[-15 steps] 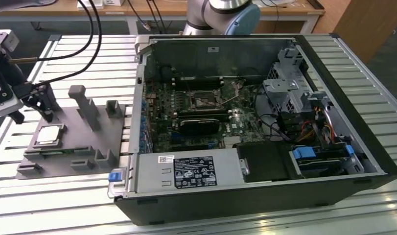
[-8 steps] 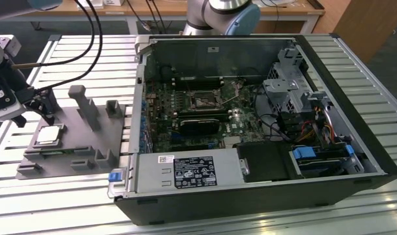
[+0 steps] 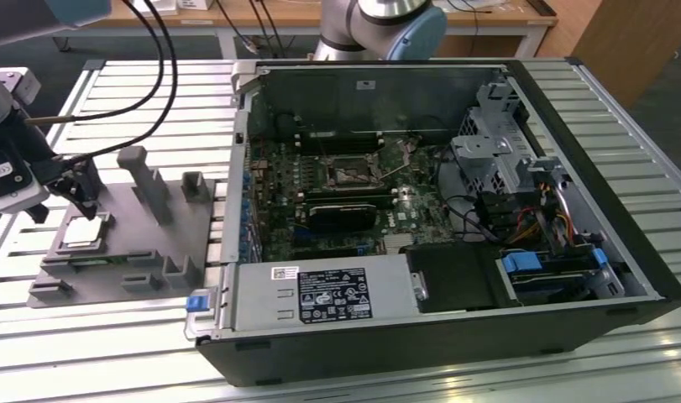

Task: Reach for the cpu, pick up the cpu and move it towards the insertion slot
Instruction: 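Pick up the cpu and move it towards the insertion slot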

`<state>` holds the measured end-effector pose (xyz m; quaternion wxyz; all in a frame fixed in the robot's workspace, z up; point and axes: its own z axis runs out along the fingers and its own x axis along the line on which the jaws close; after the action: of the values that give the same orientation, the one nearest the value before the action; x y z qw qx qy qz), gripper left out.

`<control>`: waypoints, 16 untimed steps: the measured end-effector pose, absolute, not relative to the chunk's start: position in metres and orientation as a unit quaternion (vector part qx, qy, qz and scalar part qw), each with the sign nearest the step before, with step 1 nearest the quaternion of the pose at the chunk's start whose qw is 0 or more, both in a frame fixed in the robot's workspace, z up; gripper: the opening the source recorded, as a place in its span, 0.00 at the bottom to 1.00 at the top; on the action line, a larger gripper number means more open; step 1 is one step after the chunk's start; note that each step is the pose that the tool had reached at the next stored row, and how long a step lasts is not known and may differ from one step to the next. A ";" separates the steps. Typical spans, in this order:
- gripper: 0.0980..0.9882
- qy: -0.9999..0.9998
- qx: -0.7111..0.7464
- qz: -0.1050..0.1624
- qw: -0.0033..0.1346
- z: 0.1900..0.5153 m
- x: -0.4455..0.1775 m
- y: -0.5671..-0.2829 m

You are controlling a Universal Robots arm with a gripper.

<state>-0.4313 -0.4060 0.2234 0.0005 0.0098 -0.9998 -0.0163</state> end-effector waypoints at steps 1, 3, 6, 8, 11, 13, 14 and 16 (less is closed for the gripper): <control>0.63 -1.000 0.010 -0.016 0.000 0.222 -0.431 -0.406; 0.63 -1.000 0.010 -0.016 0.000 0.221 -0.431 -0.406; 0.63 -1.000 0.010 -0.016 0.000 0.218 -0.431 -0.407; 0.63 -1.000 0.010 -0.016 0.000 0.216 -0.431 -0.407; 0.63 -1.000 0.010 -0.016 0.000 0.212 -0.431 -0.407; 0.63 -1.000 0.010 -0.016 -0.003 0.211 -0.431 -0.407; 0.63 -1.000 0.010 -0.016 -0.004 0.210 -0.431 -0.407; 0.63 -1.000 0.010 -0.016 -0.006 0.208 -0.431 -0.407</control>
<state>-0.4313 -0.4067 0.2082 -0.0061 0.0099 -0.9998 -0.0159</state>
